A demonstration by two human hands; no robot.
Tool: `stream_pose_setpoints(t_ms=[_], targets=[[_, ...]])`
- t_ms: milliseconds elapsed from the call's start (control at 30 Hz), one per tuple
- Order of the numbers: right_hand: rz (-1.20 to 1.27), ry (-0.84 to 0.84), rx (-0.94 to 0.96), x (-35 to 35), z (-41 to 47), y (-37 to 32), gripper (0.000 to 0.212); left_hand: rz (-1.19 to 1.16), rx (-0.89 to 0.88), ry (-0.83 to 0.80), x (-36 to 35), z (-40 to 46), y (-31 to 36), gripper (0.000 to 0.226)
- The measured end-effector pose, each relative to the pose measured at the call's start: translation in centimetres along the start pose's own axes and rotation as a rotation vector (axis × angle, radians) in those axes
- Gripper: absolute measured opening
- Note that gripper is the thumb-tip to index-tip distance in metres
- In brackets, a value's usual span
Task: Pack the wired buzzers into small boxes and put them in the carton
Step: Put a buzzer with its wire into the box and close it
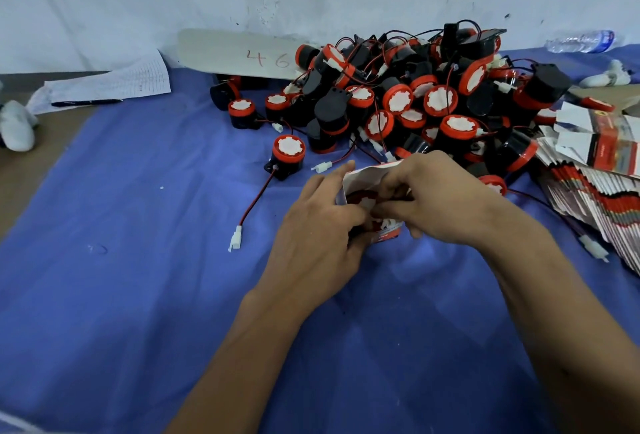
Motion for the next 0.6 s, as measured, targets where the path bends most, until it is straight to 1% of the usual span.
stream_pose_setpoints(t_ms=[67, 167, 267, 333, 467, 533, 600], targets=[[0.03, -0.056, -0.018, 0.1, -0.1, 0.2, 0.017, -0.01, 0.017, -0.03, 0.1, 0.0, 0.0, 0.019], [0.076, -0.175, -0.057, 1.1, -0.3, 0.7, 0.022, -0.075, 0.052, -0.042, 0.3, 0.0, 0.0, 0.01], [0.147, -0.218, -0.073, 1.4, -0.4, 0.9, 0.022, -0.126, 0.042, -0.034, 0.5, 0.1, -0.1, 0.004], [0.136, -0.202, -0.069, 1.3, -0.4, 1.0, 0.017, -0.127, 0.024, -0.03, 0.7, 0.1, -0.1, 0.007], [-0.028, -0.086, -0.002, 1.0, -0.1, 0.7, 0.011, -0.106, 0.009, -0.034, 0.5, 0.1, 0.0, 0.005], [-0.082, -0.036, 0.025, 0.8, -0.1, 0.4, 0.009, -0.102, 0.007, -0.015, 0.3, 0.0, 0.0, 0.012], [-0.121, -0.026, 0.042, 0.6, -0.1, 0.0, 0.009, -0.16, 0.009, 0.024, 0.2, -0.1, -0.1, 0.017]])
Point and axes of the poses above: each hand's wrist, its own z-axis towards the middle knuckle, its own x-axis out of the back of the hand, y = z × x, the point moved 1 cm from there along z, towards the middle knuckle
